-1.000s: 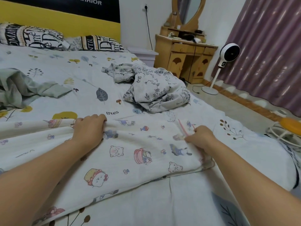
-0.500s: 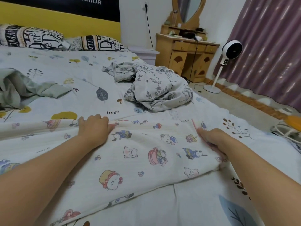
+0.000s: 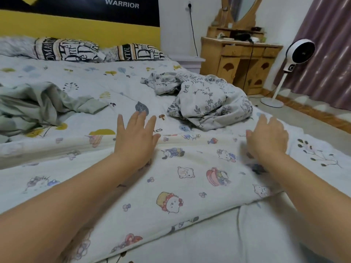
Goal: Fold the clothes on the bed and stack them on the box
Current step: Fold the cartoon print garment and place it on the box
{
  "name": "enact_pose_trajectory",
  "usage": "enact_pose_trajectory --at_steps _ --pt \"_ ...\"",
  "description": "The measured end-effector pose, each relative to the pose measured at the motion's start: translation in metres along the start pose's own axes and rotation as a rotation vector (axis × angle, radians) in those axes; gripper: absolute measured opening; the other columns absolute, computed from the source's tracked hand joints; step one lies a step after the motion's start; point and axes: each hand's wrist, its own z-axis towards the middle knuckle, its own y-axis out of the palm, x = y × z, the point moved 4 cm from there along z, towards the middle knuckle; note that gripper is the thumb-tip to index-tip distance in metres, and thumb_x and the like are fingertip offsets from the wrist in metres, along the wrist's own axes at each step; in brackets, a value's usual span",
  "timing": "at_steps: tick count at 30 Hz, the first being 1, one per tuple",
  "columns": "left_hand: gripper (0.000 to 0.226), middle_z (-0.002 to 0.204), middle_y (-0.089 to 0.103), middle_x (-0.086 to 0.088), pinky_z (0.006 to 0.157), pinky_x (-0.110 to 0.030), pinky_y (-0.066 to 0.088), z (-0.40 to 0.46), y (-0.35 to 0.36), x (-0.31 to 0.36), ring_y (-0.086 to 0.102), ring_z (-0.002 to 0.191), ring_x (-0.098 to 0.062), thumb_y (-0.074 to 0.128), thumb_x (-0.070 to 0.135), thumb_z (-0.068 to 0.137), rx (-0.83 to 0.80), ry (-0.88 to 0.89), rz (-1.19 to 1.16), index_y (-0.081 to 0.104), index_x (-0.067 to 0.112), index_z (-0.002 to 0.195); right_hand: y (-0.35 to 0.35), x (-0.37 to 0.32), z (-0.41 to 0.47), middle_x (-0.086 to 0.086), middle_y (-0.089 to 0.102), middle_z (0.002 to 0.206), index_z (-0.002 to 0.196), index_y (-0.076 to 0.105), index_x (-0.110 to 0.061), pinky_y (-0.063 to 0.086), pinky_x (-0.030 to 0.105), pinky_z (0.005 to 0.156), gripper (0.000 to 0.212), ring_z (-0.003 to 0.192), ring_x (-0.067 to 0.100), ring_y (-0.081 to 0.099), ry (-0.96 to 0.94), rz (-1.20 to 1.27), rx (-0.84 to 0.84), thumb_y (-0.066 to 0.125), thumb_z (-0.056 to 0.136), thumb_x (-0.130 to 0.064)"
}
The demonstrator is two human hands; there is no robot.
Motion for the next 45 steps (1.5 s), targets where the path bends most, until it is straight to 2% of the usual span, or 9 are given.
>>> enact_pose_trajectory --at_steps 4,7,16,20,25,31,34,40,45 --pt "0.062 0.159 -0.009 -0.004 0.111 -0.058 -0.008 -0.015 0.021 -0.009 -0.012 0.145 -0.026 0.011 0.053 0.097 -0.16 -0.002 0.072 -0.001 0.025 0.15 0.041 -0.069 -0.053 0.005 -0.016 0.158 0.151 -0.004 -0.021 -0.004 0.055 0.113 0.076 0.145 0.025 -0.017 -0.368 0.006 -0.312 0.025 0.094 -0.061" --pt "0.065 0.159 -0.008 -0.001 0.113 -0.057 -0.006 -0.017 0.057 -0.025 -0.011 0.145 -0.024 0.009 0.061 0.093 -0.357 -0.102 -0.1 -0.003 0.03 0.15 0.077 -0.061 -0.049 -0.001 -0.023 0.156 0.149 -0.012 -0.03 -0.009 0.065 0.108 0.087 0.143 0.029 -0.021 -0.298 -0.08 -0.515 0.014 0.082 -0.079" --pt "0.056 0.159 0.003 -0.002 0.113 -0.053 -0.006 -0.01 0.066 -0.031 -0.004 0.146 -0.023 0.016 0.048 0.099 -0.458 -0.092 -0.341 0.011 0.026 0.15 0.083 -0.05 -0.037 -0.004 -0.015 0.158 0.149 -0.009 -0.036 -0.004 0.065 0.11 0.082 0.145 0.03 -0.012 -0.175 -0.111 -0.542 0.013 0.082 -0.079" --pt "0.025 0.114 0.056 -0.013 0.095 -0.041 0.034 -0.017 0.021 -0.061 0.049 0.113 -0.033 0.033 0.021 0.099 -0.315 -0.085 -0.466 0.054 0.009 0.102 0.062 -0.068 -0.036 0.004 0.001 0.159 0.151 0.008 -0.027 0.005 0.061 0.113 0.077 0.145 0.032 -0.001 -0.132 -0.158 -0.493 0.023 0.089 -0.07" --pt "0.017 0.103 0.056 -0.002 0.075 -0.031 0.035 -0.043 -0.023 -0.155 0.051 0.091 -0.023 0.043 0.012 0.09 -0.324 -0.13 0.055 0.056 0.019 0.099 0.02 -0.152 -0.078 0.008 0.043 0.136 0.135 0.043 -0.017 0.036 0.041 0.1 0.039 0.127 0.028 0.036 -0.488 0.028 -0.192 0.035 0.1 -0.031" --pt "0.026 0.094 0.056 0.001 0.083 -0.03 0.045 -0.07 -0.005 -0.219 0.055 0.094 -0.019 0.05 0.037 0.094 -0.589 -0.219 -0.011 0.061 0.014 0.094 0.033 -0.233 -0.123 0.005 0.056 0.116 0.111 0.06 -0.018 0.035 0.033 0.077 0.027 0.11 0.027 0.044 -0.774 0.1 -0.236 0.037 0.097 -0.014" --pt "0.026 0.084 0.05 0.002 0.072 -0.028 0.038 -0.07 -0.008 -0.218 0.049 0.085 -0.019 0.05 0.037 0.094 -0.48 -0.175 -0.093 0.05 0.017 0.077 0.042 -0.244 -0.12 0.005 0.057 0.118 0.114 0.06 -0.019 0.037 0.035 0.085 0.026 0.114 0.027 0.043 -0.759 -0.004 -0.29 0.04 0.098 -0.022" --pt "0.032 0.082 0.057 -0.005 0.067 -0.034 0.037 -0.05 -0.034 -0.23 0.054 0.083 -0.027 0.042 0.038 0.097 0.091 -0.227 -0.017 0.047 0.014 0.077 0.032 -0.252 -0.103 0.008 0.058 0.11 0.107 0.062 -0.012 0.039 0.034 0.076 0.024 0.108 0.028 0.047 -0.574 0.175 -0.118 0.045 0.098 -0.028" --pt "0.026 0.099 0.064 -0.009 0.068 -0.032 0.032 -0.031 0.0 -0.233 0.058 0.093 -0.029 0.039 0.032 0.1 0.03 -0.297 0.123 0.054 0.01 0.097 0.053 -0.27 -0.097 0.01 0.056 0.107 0.104 0.058 -0.008 0.033 0.031 0.066 0.017 0.095 0.028 0.054 -0.491 0.188 -0.121 0.045 0.098 -0.017"
